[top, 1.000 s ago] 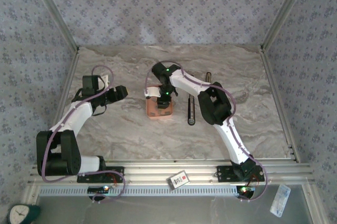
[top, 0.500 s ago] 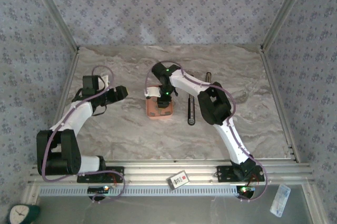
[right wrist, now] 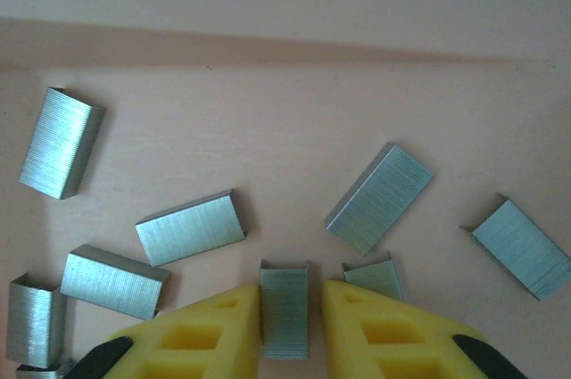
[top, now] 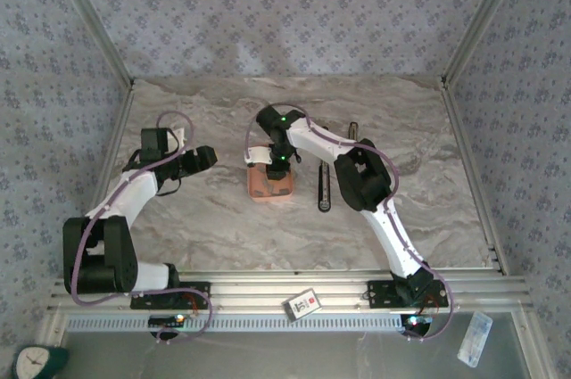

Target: Load the staples into the stapler

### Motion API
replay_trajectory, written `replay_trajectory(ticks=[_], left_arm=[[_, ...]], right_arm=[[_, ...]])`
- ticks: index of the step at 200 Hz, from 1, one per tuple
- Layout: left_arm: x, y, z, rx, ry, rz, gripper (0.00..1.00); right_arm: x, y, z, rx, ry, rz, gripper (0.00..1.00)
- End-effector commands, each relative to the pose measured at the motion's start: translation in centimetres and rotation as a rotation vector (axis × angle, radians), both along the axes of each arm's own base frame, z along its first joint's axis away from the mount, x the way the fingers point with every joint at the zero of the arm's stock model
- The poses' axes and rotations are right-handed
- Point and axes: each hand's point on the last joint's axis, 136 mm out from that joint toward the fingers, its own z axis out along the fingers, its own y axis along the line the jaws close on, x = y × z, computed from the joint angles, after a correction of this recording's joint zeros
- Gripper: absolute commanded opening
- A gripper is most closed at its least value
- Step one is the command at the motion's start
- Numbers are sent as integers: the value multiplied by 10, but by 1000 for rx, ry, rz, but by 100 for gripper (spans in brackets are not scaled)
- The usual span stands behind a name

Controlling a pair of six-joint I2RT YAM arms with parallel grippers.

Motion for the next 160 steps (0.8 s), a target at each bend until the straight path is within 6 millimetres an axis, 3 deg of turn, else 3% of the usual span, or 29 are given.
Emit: replay_trajectory(ticks=[1,87,160], left_arm=[[4,-1,7,-12,-20,-12,77],[2,-2,19,-9,-56,-17,77],[0,-9,29,-41,-93,-42,77]], right_arm=[[-9,-6,7,-28,-1,25,22],[-18,1,72,142,-62,-76,18],[-25,-39,119,296,-76,-483,18]])
